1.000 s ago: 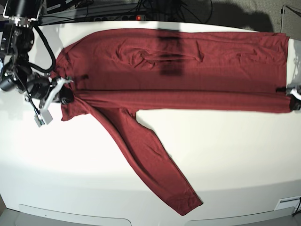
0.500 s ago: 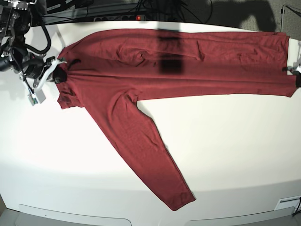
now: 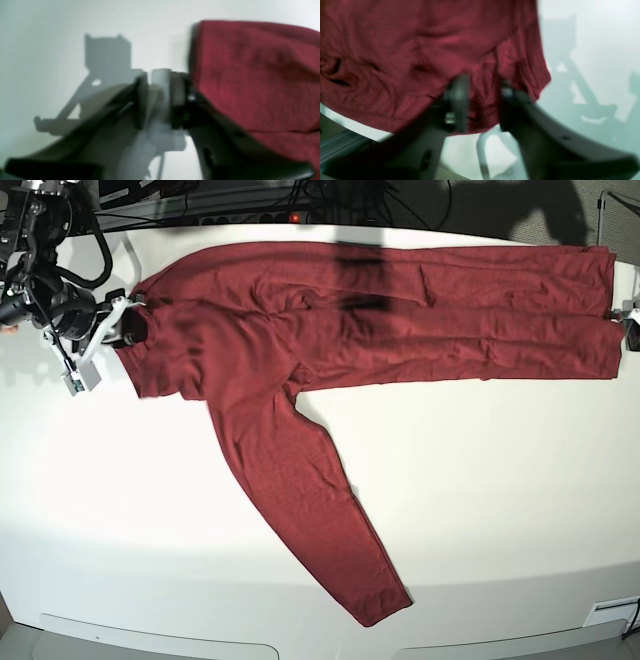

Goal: Fold the T-shirt properly
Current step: 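Open the right gripper and lift it off the folded shirt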

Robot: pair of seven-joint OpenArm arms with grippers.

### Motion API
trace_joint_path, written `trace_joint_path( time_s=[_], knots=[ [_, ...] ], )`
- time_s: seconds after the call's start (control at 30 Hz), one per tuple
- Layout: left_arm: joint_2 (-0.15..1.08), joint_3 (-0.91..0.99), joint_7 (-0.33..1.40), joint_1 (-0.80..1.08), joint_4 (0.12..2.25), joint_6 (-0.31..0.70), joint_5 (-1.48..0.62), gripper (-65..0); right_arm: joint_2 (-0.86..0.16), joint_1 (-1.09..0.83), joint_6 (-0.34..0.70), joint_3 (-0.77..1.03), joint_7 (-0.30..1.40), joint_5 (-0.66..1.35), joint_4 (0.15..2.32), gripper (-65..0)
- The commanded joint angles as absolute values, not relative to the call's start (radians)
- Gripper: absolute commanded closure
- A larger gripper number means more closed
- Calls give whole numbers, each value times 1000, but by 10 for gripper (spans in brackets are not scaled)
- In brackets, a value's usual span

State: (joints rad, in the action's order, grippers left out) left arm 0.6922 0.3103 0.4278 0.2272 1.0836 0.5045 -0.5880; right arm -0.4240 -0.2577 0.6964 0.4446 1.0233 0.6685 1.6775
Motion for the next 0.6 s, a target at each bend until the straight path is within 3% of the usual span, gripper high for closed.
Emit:
trace_joint_path(
  time_s=[0.0, 0.07, 0.37, 0.57],
  knots=[
    [712, 322, 411, 218, 1096, 512, -611, -221, -443, -249, 698, 455, 1011, 685, 1692, -274],
    [707, 322, 412, 216, 1096, 513, -611, -241, -444, -244, 698, 455, 1010, 685, 1692, -305],
    [698, 322, 405, 213, 1097, 512, -641, -241, -439, -128, 698, 455, 1011, 784, 1692, -305],
    [697, 322, 393, 213, 1142, 513, -701, -241, -371, -32, 698, 375, 974, 757, 1671, -305]
  ],
)
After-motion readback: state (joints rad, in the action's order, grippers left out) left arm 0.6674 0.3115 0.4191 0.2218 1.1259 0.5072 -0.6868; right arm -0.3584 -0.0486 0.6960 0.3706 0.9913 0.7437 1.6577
